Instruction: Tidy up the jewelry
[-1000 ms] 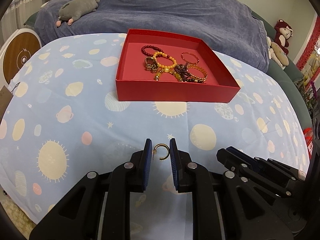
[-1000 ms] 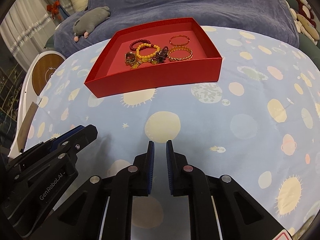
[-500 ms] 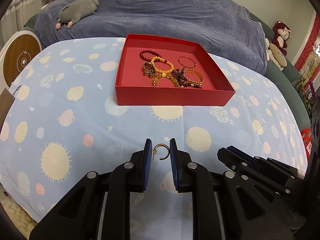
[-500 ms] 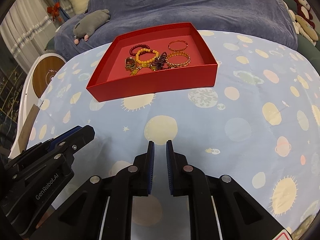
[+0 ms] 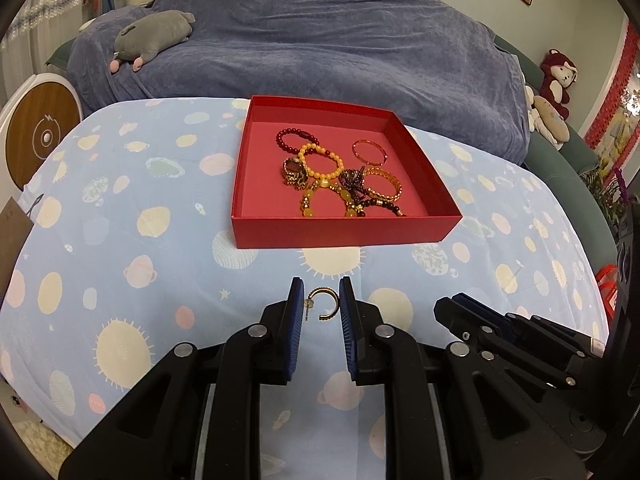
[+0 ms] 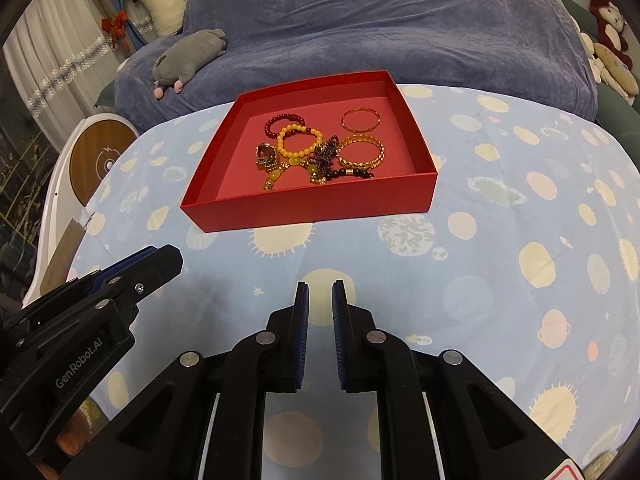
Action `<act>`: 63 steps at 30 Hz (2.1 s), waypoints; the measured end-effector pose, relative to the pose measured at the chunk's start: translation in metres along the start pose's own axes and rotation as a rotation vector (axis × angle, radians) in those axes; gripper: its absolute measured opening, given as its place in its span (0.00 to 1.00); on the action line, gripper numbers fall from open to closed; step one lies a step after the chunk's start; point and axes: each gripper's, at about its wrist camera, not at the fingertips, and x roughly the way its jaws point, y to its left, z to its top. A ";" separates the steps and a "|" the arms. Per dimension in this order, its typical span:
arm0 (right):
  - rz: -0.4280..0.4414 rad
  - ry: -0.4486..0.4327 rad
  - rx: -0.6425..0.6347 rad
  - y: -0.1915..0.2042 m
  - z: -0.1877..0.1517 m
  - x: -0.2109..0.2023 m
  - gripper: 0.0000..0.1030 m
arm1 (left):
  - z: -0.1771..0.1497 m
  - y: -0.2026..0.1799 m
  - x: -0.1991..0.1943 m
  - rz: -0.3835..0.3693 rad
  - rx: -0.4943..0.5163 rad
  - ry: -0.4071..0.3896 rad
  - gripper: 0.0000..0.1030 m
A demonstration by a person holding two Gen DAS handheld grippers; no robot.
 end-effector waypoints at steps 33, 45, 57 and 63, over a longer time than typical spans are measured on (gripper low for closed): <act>0.013 -0.055 -0.031 -0.009 0.145 0.079 0.11 | 0.127 0.005 0.102 0.047 0.023 -0.045 0.17; -0.010 -0.016 -0.016 -0.017 0.153 0.111 0.11 | 0.133 0.011 0.132 0.095 0.002 0.000 0.41; -0.036 -0.014 -0.016 -0.022 0.149 0.113 0.32 | 0.125 0.019 0.131 0.108 -0.014 0.006 0.55; -0.031 -0.013 -0.015 -0.020 0.143 0.107 0.32 | 0.119 0.021 0.124 0.104 -0.023 0.010 0.55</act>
